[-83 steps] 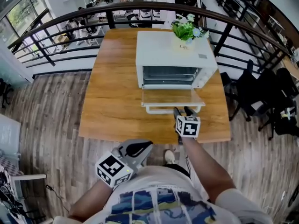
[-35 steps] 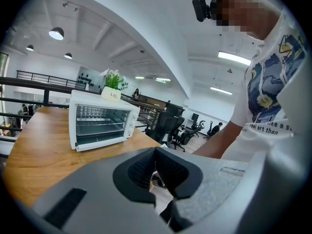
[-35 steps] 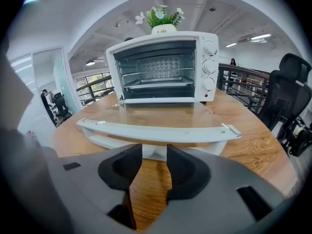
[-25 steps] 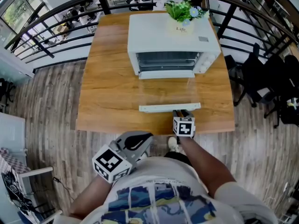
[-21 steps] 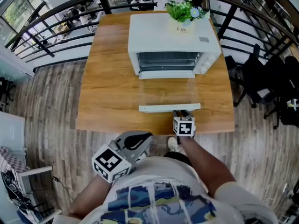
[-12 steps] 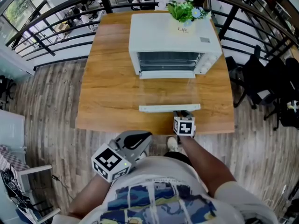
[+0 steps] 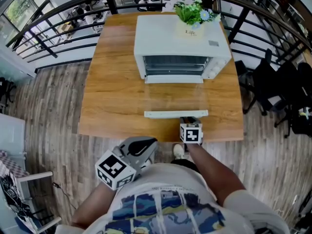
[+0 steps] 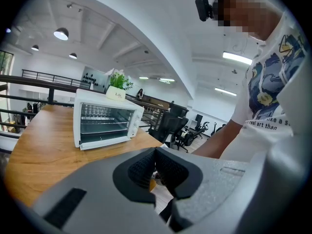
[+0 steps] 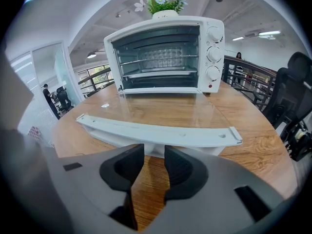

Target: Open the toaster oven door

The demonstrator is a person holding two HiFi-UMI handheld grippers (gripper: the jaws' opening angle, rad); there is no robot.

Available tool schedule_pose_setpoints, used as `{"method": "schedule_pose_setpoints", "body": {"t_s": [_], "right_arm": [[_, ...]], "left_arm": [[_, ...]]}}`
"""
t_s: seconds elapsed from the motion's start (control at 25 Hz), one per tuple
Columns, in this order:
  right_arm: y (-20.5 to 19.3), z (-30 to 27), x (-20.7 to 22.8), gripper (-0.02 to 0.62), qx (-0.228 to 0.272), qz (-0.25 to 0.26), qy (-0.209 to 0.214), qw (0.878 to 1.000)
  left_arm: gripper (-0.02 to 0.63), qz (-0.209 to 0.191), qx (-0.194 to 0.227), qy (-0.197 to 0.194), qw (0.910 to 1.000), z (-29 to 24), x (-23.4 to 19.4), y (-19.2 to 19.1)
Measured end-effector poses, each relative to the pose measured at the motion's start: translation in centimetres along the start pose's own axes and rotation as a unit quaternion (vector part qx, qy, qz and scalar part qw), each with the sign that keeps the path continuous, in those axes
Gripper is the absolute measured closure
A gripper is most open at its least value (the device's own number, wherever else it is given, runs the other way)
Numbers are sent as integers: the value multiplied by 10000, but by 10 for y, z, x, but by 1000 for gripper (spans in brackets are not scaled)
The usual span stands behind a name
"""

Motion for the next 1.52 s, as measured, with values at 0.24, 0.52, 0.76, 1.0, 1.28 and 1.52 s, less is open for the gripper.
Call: {"method": "schedule_pose_setpoints", "body": {"t_s": [0.24, 0.52, 0.76, 1.0, 1.28, 1.52], "right_arm": [[3, 0, 0, 469, 16, 45, 32, 10000], [1, -1, 0, 471, -11, 79, 56, 10000], [2, 1, 1, 477, 14, 145, 35, 9999], [3, -1, 1, 480, 1, 173, 23, 9998], [3, -2, 3, 486, -8, 197, 66, 9998], [0, -4, 3, 492, -101, 171, 63, 9998]], "left_arm": [[603, 13, 7, 14, 10000, -4, 0, -1], [604, 17, 42, 12, 10000, -6, -1, -1], [603, 33, 68, 23, 10000, -6, 0, -1], [603, 51, 71, 36, 10000, -6, -3, -2], [603, 56, 51, 54, 10000, -5, -4, -3], [603, 55, 37, 57, 10000, -3, -7, -4]]}}
Point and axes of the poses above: the fingertips, and each gripper's own axes: z backward along the fingers, x to its right, y out of its top, the point moved 9 cm from there along z, backward along the fingers, and after that the axes turned 8 degrees about -y, right-handed, at the moved point
